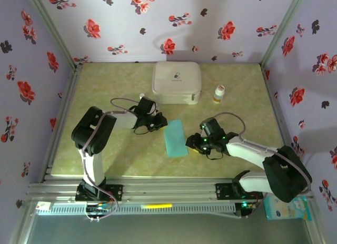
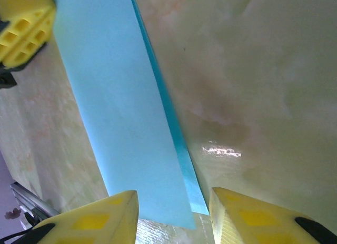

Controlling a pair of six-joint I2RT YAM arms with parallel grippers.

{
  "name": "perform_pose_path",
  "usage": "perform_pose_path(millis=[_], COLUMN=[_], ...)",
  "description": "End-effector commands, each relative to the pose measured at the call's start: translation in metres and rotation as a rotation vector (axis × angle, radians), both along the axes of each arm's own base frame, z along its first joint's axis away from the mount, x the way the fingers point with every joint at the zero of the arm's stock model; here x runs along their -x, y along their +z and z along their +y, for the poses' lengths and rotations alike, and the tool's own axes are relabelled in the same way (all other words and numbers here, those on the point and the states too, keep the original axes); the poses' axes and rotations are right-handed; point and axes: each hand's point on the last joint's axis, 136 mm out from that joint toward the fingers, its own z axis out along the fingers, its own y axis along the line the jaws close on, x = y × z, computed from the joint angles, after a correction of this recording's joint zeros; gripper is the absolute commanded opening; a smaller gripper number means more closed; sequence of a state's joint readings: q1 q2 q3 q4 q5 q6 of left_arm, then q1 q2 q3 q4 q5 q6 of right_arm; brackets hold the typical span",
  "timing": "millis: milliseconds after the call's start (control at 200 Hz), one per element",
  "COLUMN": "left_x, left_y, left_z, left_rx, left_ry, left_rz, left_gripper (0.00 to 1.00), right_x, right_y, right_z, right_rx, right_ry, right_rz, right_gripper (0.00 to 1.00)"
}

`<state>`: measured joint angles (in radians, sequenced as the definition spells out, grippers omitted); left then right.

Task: Fold a paper plane with a square sheet of paper (pick it up from the middle)
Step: Fold the triangle a second time at the center of the table.

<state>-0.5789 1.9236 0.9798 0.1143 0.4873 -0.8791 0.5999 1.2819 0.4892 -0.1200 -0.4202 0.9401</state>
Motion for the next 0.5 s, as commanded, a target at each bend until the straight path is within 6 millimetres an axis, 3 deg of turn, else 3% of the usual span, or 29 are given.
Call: perform_pose_path(millis=[0, 295, 495], left_x=[0.013, 0.013, 0.011], left_y=[-0.028, -0.028, -0.027], left_z=[0.010, 0.012, 0.011], left_rx=[-0.039, -0.038, -0.038], left_ry=[-0.015, -0.019, -0.022], left_rz=[0.040, 0.037, 0.036], left_gripper=[0.11, 0.12, 0.11], right_x=[0.007, 0.007, 0.007], right_y=[-0.005, -0.003, -0.013], right_z=[0.007, 0.024, 0.012], right_rx=[-0.030, -0.102, -0.013], right_ry=[0.016, 0.046, 0.031], right_rz=[0.042, 0.070, 0.076], right_gripper=[0.40, 0.40, 0.40])
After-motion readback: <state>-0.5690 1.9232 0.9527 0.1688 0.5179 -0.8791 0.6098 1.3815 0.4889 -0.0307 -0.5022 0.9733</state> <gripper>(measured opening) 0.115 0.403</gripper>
